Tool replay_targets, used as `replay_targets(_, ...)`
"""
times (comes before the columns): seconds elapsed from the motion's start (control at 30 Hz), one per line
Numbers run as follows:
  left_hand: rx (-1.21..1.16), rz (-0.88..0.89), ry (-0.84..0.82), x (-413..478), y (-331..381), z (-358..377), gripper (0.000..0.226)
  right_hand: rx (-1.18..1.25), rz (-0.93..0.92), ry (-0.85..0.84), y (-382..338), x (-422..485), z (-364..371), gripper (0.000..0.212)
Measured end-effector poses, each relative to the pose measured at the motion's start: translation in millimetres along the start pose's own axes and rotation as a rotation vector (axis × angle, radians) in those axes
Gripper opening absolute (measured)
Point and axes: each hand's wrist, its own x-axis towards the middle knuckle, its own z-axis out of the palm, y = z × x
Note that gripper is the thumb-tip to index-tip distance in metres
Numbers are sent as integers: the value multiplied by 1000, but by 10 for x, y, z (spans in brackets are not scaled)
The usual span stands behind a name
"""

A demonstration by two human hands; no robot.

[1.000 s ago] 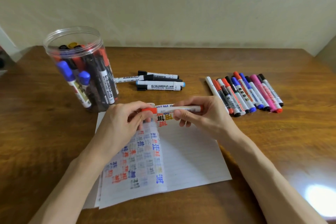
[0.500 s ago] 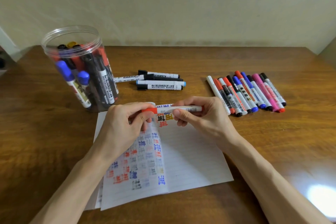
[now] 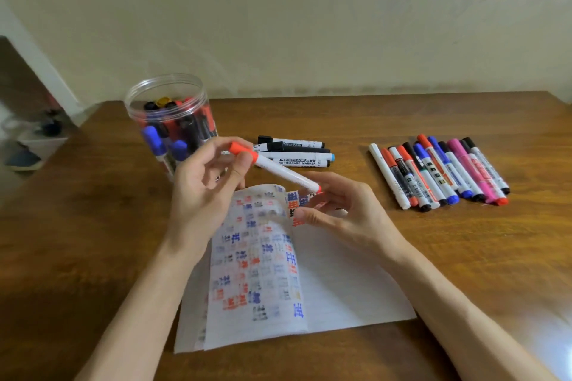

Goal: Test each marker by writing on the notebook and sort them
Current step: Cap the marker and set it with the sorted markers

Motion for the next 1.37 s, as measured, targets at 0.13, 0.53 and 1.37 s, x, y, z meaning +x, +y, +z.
replay_targets(0.13,131,173,77,170,278,-165,17,83,-2,11,11,9,90,72)
replay_targets(0.53,365,541,520,850,948,-733,21,-23,-56,-66,-5,-34,201,55)
replay_targets(1.37,747,361,291,364,369,-819,53,-81,-42,-44,21,-32,218,49)
